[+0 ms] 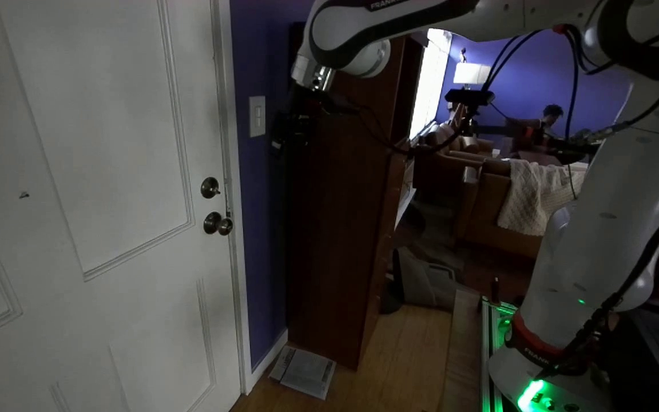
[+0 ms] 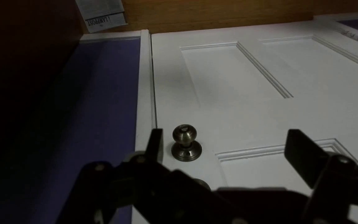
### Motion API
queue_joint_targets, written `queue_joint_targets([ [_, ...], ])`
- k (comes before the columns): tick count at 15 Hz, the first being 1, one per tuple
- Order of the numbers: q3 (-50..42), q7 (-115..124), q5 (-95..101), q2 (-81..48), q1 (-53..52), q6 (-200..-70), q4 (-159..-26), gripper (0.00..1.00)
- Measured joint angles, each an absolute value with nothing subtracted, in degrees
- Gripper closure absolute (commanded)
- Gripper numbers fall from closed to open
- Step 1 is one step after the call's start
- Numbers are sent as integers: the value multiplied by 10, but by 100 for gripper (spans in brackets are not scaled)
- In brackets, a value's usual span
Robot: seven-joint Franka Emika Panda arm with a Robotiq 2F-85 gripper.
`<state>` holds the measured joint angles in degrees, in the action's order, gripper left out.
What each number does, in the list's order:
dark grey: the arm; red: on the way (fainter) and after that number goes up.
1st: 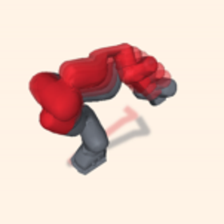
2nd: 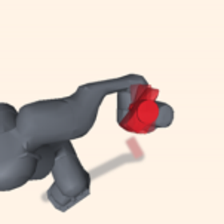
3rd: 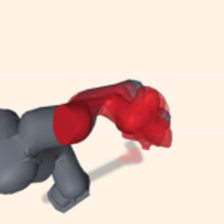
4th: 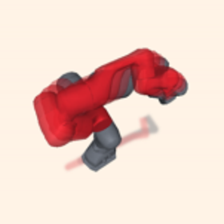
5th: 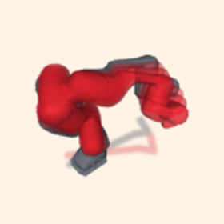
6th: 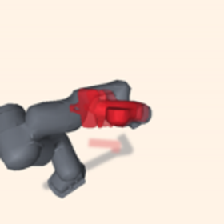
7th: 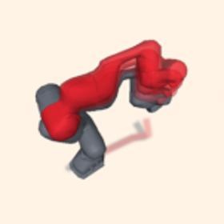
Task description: Turn the top door lock to the left
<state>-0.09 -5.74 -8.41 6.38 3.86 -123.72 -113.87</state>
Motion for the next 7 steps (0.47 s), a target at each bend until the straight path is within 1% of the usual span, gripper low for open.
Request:
queue_joint_targets([
  [2, -2, -57, -83, 104, 38, -1237, -1179, 0],
  [7, -4, -57, -83, 94, 36, -1237, -1169, 0],
])
